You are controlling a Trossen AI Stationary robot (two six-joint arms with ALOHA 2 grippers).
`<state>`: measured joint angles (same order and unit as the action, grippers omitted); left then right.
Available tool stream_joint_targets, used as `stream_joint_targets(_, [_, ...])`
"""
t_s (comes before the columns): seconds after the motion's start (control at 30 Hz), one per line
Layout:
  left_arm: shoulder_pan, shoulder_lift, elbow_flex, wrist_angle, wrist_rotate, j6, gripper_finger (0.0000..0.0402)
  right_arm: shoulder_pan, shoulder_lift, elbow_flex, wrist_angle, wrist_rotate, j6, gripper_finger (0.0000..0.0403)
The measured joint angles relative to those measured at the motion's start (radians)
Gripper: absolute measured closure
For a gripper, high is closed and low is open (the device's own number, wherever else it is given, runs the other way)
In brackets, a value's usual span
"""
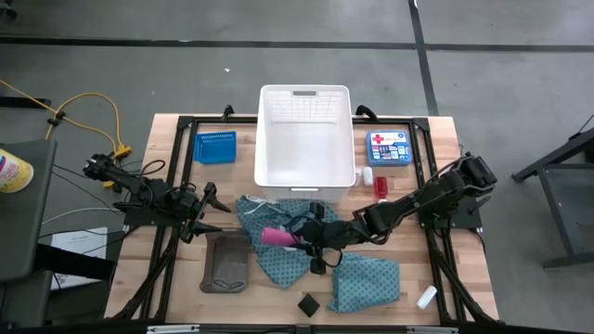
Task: Pick & place medical supplies in basket/bin
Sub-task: Put the pink bandage into the black bin
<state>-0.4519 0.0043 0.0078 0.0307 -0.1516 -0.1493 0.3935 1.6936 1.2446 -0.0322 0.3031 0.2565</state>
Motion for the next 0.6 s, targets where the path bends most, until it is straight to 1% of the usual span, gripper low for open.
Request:
stream_joint_targets(0.17, [0.000, 0.000, 0.000, 0.005, -0.014, 0.001, 0.0121, 0.000, 0.000, 0.000, 0.000, 0.000, 0.001, 0.0298])
stream_joint_targets(0.3, [0.000, 0.000, 0.000, 0.028, -0.112, -0.003, 0.0121, 0.000, 0.000, 0.000, 0.000, 0.000, 0.007, 0.0298])
stream_joint_targets(0.37, [0.000, 0.000, 0.000, 0.034, -0.136, -0.016, 0.0121, 0.000, 0.000, 0.000, 0.000, 0.000, 0.008, 0.0298])
stream_joint_targets(0.6, [0.000, 0.000, 0.000, 0.114, -0.137, -0.083, 0.0121, -0.001, 0.000, 0.000, 0.000, 0.002, 0.008, 0.0298])
